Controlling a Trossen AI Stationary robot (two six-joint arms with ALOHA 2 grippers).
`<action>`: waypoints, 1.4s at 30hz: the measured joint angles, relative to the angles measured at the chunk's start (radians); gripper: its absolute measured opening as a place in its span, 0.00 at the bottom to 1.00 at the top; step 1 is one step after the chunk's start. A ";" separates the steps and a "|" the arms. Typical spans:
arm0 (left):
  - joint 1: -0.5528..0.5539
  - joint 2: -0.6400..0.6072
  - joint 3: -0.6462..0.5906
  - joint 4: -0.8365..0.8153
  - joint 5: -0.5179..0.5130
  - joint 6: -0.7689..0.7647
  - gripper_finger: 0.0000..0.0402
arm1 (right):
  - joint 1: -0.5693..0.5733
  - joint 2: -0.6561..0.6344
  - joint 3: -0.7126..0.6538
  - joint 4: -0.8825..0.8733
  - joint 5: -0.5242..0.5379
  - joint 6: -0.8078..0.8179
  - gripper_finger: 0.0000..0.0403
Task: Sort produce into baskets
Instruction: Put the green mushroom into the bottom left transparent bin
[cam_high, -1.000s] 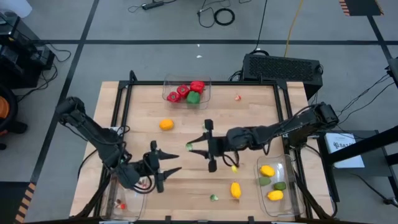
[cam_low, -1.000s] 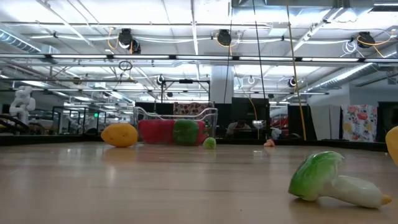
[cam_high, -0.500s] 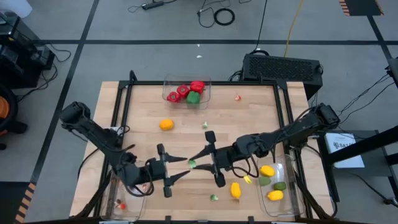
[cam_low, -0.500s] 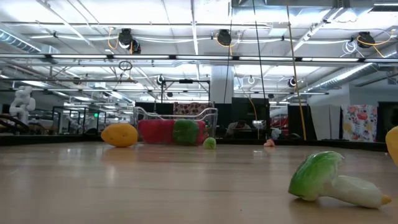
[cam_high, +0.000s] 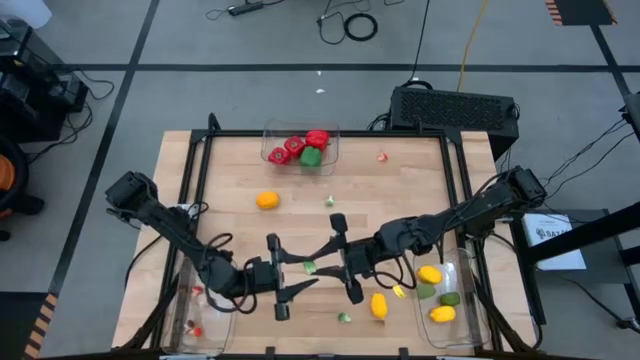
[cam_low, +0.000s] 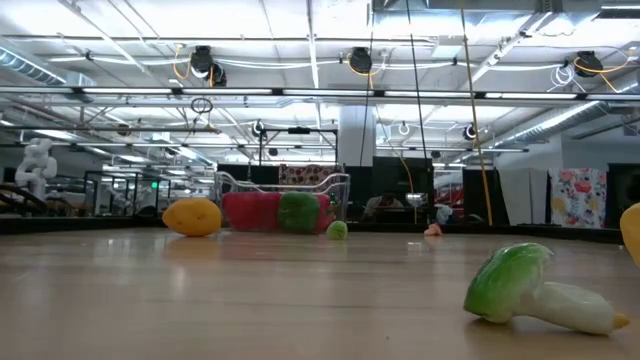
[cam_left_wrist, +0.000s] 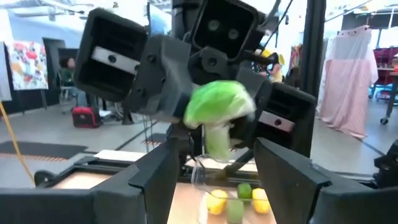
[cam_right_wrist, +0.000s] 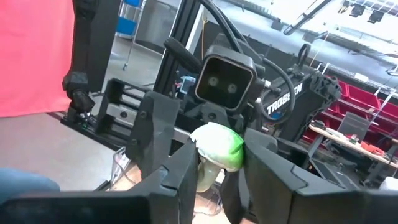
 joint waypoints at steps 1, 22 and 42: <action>0.000 0.002 0.000 0.004 0.001 0.007 0.54 | 0.000 0.000 0.000 -0.004 0.000 0.000 0.29; -0.002 0.002 0.000 -0.017 -0.018 0.056 0.46 | 0.000 0.000 0.000 -0.013 0.003 0.002 0.29; -0.009 0.002 0.000 -0.017 -0.046 0.081 0.34 | 0.000 0.000 0.000 -0.026 0.003 0.017 0.29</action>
